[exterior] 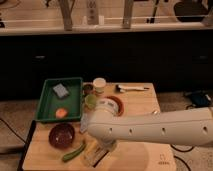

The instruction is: Place eraser in purple bowl

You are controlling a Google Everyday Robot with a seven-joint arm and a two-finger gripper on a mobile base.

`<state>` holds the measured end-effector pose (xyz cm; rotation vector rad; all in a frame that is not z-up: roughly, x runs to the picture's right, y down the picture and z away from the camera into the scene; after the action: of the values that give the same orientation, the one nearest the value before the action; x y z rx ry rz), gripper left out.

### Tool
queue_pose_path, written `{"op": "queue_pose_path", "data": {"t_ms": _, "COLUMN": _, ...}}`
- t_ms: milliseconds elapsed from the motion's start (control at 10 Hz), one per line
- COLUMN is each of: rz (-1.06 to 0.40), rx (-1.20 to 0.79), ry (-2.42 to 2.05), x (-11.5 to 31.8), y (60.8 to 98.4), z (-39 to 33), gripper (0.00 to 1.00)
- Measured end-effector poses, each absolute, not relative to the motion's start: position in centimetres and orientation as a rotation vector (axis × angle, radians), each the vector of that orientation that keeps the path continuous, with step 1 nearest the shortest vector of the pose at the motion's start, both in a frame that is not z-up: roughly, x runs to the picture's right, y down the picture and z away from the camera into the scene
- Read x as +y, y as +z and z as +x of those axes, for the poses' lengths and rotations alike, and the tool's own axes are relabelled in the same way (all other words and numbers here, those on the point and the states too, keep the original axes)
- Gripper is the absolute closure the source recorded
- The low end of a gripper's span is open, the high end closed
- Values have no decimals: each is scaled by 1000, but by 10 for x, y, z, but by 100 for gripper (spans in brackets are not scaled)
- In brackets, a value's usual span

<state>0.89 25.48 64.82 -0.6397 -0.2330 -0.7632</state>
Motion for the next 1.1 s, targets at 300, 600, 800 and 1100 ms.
{"op": "queue_pose_path", "data": {"t_ms": 300, "rz": -639, "rx": -240, "ry": -762, "x": 260, "y": 648, "z": 12, "gripper": 97}}
{"op": "queue_pose_path", "data": {"t_ms": 600, "rz": -638, "rx": -241, "ry": -758, "x": 259, "y": 646, "z": 16, "gripper": 90}}
{"op": "queue_pose_path", "data": {"t_ms": 800, "rz": -636, "rx": -248, "ry": -760, "x": 261, "y": 647, "z": 15, "gripper": 90}}
{"op": "queue_pose_path", "data": {"t_ms": 1100, "rz": -633, "rx": -248, "ry": -756, "x": 264, "y": 646, "z": 19, "gripper": 90}}
